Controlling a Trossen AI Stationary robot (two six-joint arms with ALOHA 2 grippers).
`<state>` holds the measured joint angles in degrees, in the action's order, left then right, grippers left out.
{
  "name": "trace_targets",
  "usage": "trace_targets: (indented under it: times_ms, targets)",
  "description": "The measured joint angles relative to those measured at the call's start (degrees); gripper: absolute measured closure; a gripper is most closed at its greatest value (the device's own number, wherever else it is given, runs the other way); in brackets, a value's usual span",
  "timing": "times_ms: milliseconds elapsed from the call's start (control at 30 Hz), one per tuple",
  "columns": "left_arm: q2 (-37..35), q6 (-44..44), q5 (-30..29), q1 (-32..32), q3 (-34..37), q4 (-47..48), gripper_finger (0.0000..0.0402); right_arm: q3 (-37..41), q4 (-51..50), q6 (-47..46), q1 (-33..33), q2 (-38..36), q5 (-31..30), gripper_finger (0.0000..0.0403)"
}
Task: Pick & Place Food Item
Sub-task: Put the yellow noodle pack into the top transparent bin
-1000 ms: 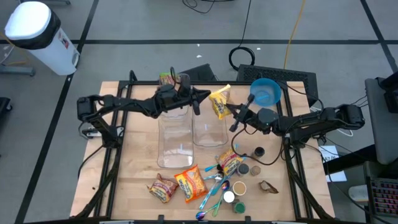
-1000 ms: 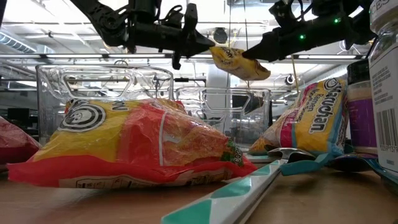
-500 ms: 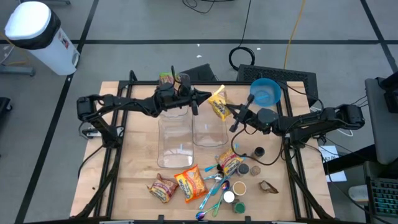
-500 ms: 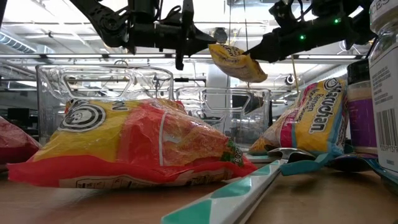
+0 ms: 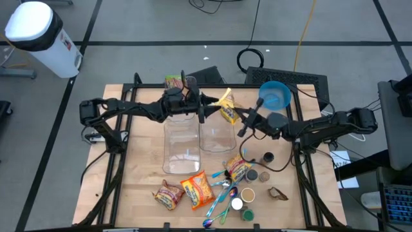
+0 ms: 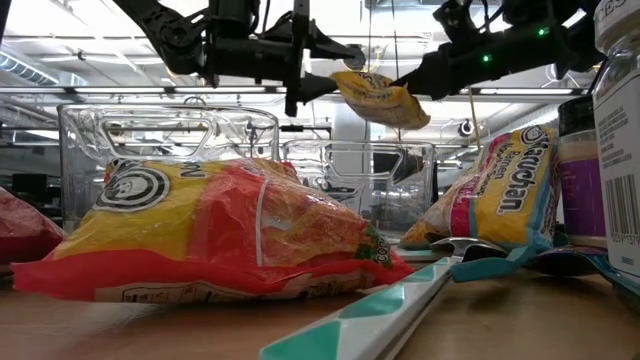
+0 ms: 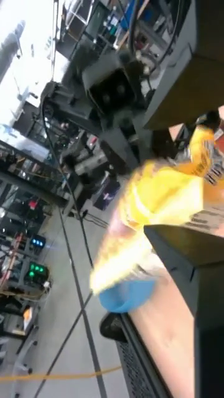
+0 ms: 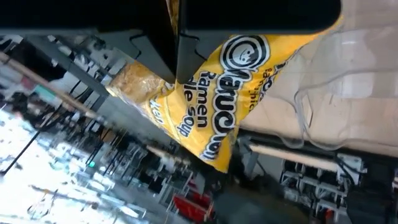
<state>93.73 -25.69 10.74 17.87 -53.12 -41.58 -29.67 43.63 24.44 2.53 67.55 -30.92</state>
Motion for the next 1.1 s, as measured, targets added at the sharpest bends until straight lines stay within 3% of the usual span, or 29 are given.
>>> trace_targets:
  times_ms: [267,833,1100]
  targets:
    - [0.00,-0.11,-4.78,0.04,0.00,1.02,0.0103,0.00,4.73,4.97,-3.52,-0.02,-2.10,0.0403]
    - [0.00,-0.33,-3.71,-1.85,0.00,-3.13,0.0151,-0.02,8.84,8.13,-3.29,3.89,-2.44,0.0403]
    - [0.00,-0.53,-3.69,-1.99,0.00,-2.38,0.0184,-0.01,8.93,8.00,-3.27,3.89,-8.09,0.0403]
